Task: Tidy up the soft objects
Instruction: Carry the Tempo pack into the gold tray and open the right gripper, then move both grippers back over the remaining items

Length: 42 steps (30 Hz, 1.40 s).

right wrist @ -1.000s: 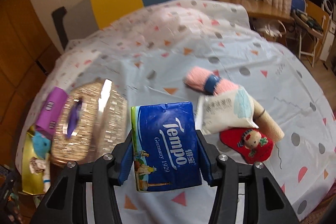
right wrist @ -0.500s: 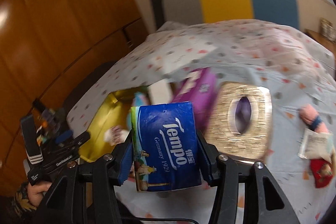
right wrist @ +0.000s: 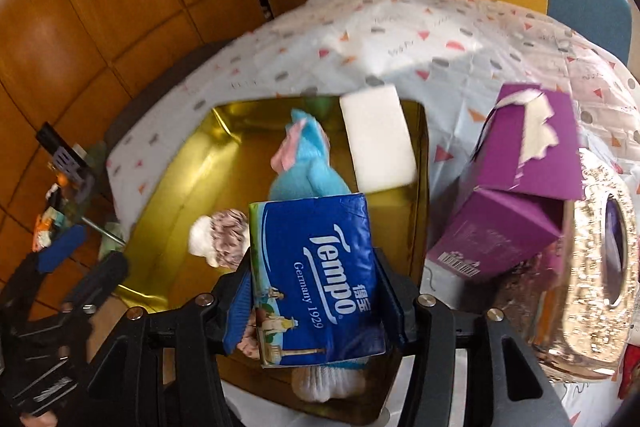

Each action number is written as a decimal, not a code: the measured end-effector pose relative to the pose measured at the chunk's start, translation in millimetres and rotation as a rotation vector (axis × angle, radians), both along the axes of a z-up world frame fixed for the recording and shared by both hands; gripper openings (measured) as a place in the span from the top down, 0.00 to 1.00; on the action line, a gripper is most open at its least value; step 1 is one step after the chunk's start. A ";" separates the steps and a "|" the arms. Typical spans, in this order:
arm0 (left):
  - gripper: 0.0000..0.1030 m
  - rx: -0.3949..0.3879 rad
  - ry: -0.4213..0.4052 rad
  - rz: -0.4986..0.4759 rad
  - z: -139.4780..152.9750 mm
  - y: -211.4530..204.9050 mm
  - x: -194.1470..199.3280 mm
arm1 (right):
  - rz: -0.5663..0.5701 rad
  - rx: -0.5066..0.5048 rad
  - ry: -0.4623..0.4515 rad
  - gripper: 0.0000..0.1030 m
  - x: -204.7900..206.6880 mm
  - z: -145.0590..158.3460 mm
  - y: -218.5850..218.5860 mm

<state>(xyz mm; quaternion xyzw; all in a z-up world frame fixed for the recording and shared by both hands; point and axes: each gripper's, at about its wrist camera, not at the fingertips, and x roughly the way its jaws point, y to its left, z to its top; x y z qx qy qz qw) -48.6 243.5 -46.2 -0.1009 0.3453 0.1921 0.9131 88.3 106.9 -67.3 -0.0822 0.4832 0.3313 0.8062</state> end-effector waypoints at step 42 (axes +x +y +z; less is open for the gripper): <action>0.19 0.088 0.010 -0.170 13.3 -58.8 14.3 | -0.781 -0.030 -0.382 0.36 40.6 65.3 -329.2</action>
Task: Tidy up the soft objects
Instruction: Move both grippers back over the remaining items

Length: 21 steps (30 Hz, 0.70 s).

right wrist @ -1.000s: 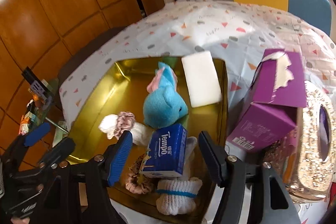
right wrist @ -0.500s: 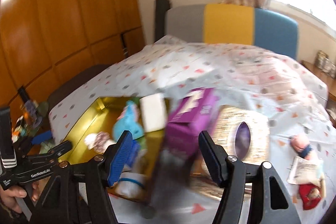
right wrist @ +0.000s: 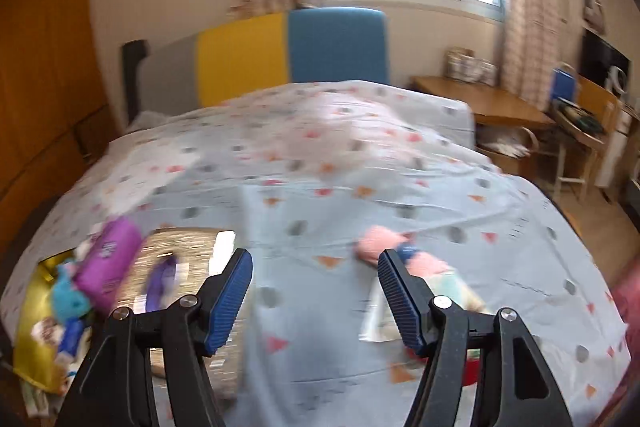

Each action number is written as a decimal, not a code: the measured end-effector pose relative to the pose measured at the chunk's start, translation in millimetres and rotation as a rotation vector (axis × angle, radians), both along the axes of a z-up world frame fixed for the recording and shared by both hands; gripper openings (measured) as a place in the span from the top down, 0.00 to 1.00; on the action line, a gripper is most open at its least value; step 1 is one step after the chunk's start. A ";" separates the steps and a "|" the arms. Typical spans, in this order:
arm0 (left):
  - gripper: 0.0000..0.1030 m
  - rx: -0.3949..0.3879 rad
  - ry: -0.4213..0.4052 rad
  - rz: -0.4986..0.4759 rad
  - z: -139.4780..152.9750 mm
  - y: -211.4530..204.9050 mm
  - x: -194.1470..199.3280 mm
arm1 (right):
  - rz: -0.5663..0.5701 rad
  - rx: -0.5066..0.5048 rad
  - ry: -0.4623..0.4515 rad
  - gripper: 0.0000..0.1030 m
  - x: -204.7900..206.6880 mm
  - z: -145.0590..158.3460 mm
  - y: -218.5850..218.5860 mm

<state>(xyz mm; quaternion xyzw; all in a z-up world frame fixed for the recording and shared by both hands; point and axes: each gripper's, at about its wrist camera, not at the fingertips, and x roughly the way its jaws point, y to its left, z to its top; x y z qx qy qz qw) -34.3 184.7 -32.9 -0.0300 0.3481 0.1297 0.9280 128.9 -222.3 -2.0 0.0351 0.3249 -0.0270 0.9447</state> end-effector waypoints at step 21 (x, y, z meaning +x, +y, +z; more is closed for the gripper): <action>0.19 0.056 -0.009 -0.261 19.5 -87.7 23.3 | -0.416 0.300 0.151 0.36 4.7 -62.8 -130.3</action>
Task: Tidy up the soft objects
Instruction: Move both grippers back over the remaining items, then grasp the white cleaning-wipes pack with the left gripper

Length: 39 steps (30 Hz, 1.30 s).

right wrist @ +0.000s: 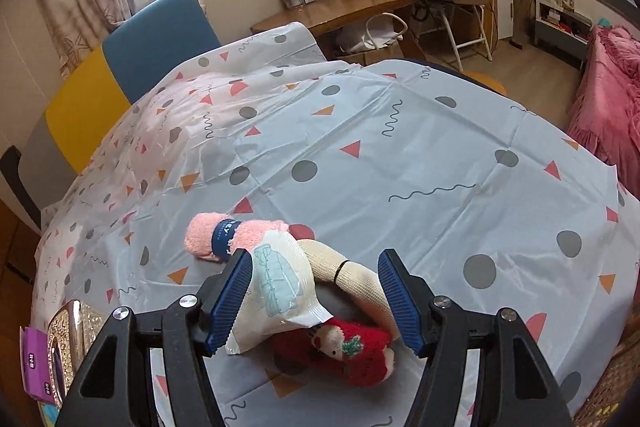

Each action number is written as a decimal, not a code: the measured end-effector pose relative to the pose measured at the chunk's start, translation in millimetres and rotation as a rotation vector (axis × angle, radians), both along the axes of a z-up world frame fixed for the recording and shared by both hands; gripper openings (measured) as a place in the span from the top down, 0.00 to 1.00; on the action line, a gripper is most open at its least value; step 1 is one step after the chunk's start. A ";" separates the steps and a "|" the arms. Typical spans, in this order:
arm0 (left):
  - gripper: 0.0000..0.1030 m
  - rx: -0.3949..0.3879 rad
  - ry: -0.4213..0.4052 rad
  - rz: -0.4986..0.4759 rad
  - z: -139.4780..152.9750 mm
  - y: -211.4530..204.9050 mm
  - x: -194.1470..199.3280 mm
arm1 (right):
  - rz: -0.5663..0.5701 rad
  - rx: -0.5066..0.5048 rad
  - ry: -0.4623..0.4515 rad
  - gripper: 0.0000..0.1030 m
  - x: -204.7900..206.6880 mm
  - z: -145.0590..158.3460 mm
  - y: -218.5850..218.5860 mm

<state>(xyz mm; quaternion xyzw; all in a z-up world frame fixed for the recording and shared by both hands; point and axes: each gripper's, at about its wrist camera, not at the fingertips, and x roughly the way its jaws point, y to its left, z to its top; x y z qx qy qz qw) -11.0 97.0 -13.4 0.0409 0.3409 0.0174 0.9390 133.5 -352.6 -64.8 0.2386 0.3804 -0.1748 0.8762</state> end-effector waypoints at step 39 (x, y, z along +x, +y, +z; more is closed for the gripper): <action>0.19 -0.120 0.103 -0.456 28.3 -180.1 89.0 | 0.295 0.674 -0.084 0.33 29.0 -39.0 0.7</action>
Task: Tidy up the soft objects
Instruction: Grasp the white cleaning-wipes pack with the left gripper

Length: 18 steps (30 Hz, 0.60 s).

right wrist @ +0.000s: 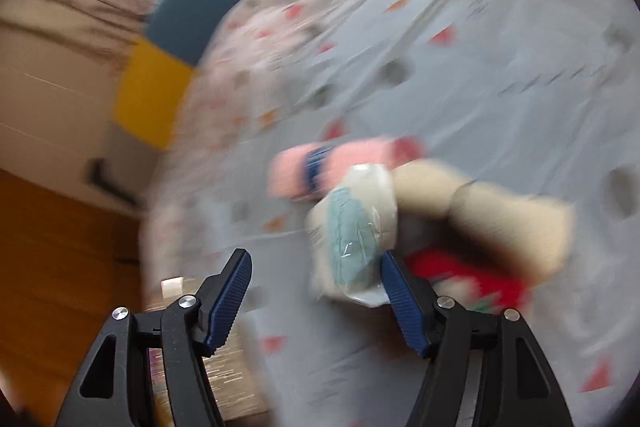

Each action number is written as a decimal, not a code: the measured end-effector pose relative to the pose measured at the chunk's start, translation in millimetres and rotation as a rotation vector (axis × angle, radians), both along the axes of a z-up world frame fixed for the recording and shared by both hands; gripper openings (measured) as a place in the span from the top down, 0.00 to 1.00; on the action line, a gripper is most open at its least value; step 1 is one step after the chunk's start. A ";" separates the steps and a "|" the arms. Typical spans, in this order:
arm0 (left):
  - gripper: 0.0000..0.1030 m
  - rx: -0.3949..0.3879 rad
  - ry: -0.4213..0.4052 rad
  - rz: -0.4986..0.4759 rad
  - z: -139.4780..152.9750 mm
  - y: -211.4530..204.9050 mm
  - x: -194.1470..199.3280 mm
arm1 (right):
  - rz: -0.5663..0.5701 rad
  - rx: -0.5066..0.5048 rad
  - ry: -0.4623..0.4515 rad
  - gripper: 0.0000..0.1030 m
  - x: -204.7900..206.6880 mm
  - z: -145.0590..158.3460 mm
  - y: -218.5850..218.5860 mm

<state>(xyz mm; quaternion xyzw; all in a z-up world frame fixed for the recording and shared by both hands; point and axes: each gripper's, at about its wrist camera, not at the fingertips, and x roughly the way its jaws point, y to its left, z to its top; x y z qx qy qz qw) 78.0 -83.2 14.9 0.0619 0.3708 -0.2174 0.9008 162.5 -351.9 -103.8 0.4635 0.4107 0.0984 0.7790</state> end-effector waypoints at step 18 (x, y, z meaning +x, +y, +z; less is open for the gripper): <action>0.16 0.085 0.258 0.112 -67.9 -90.1 108.6 | -0.352 -0.089 0.024 0.33 -43.0 11.5 -51.1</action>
